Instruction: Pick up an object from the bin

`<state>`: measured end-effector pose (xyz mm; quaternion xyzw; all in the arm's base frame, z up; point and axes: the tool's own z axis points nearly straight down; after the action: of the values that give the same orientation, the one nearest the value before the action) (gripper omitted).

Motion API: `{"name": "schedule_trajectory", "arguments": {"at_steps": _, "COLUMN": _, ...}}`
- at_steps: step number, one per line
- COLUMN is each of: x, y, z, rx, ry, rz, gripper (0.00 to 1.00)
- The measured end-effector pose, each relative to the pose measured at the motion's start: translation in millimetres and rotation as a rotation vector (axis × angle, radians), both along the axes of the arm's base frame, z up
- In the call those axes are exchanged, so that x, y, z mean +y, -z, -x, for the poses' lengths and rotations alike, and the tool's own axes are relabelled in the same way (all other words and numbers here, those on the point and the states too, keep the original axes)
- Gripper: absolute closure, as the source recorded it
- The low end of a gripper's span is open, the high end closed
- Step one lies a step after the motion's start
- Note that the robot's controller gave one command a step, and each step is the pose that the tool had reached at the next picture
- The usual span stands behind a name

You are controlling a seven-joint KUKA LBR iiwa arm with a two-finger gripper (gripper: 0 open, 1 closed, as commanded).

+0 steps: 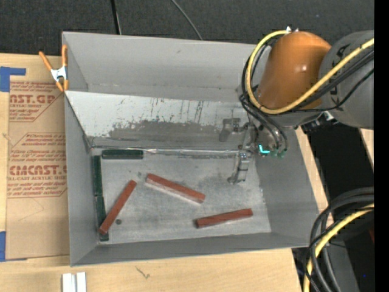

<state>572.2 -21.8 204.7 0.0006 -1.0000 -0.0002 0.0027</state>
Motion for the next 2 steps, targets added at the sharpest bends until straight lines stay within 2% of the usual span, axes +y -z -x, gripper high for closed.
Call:
{"name": "schedule_trajectory", "arguments": {"at_steps": 1, "x": 0, "y": -4, "z": -1.7, "rx": -0.008, "ry": 0.000, "rz": 0.000, "gripper": 0.00}}
{"name": "schedule_trajectory", "arguments": {"at_steps": 2, "x": -11, "y": 44, "z": 22.5, "rx": -0.010, "ry": -0.121, "rz": 0.000, "gripper": 0.00}}
